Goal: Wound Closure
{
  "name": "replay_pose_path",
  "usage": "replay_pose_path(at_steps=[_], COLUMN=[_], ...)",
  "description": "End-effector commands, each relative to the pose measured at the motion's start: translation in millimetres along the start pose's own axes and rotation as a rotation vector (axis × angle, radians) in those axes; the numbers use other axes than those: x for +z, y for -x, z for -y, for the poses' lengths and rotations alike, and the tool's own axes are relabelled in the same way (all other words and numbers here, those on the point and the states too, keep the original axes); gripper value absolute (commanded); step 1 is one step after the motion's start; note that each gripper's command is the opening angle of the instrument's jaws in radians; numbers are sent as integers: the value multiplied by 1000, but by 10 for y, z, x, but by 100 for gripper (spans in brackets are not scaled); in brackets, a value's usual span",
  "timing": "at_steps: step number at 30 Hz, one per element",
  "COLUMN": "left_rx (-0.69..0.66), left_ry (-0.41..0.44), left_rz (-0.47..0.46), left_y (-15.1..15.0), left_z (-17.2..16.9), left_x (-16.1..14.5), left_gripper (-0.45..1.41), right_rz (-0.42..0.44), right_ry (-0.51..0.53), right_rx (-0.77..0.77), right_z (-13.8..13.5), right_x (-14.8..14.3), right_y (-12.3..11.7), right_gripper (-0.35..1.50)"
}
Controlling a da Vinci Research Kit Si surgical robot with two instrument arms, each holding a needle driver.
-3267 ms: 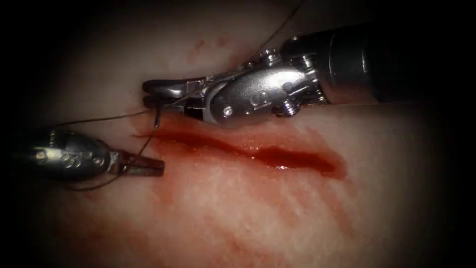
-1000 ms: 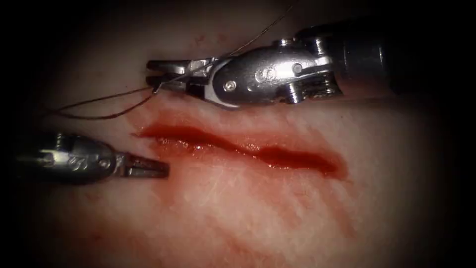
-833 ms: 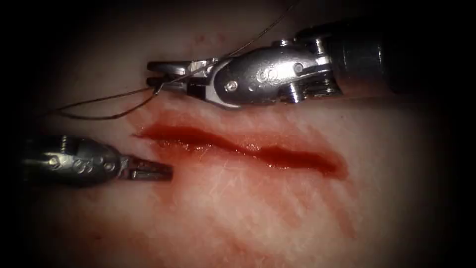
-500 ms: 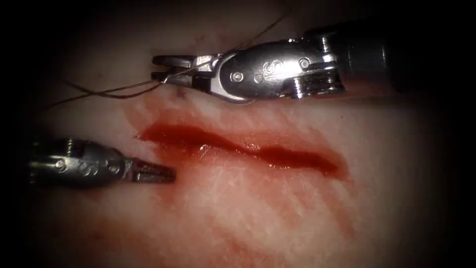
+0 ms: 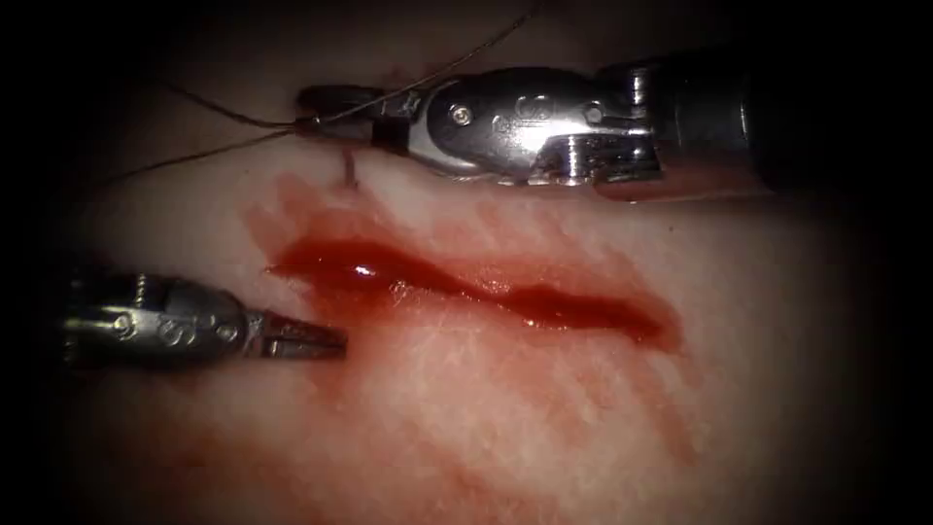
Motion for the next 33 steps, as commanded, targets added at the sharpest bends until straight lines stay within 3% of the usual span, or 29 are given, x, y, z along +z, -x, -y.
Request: replay_pose_path(at_steps=[1, 8, 21, 33], left_rx=[0, 0, 0, 0], left_ry=[2, 5, 7, 7], left_rz=[1, 1, 1, 0], left_y=[1, 1, 0, 1], left_z=[-2, -2, -2, -2], left_x=[8, 8, 6, 6], left_gripper=[-8, -8, -10, -10], right_rz=[-1, -24, -10, 23], right_ry=[3, 13, 12, 6], right_rx=[-2, 17, 396, 539], right_z=[-3, -3, -2, 5], right_x=[7, 8, 9, 10], right_y=[2, 3, 9, 18], right_gripper=[-35, -35, -35, -35])
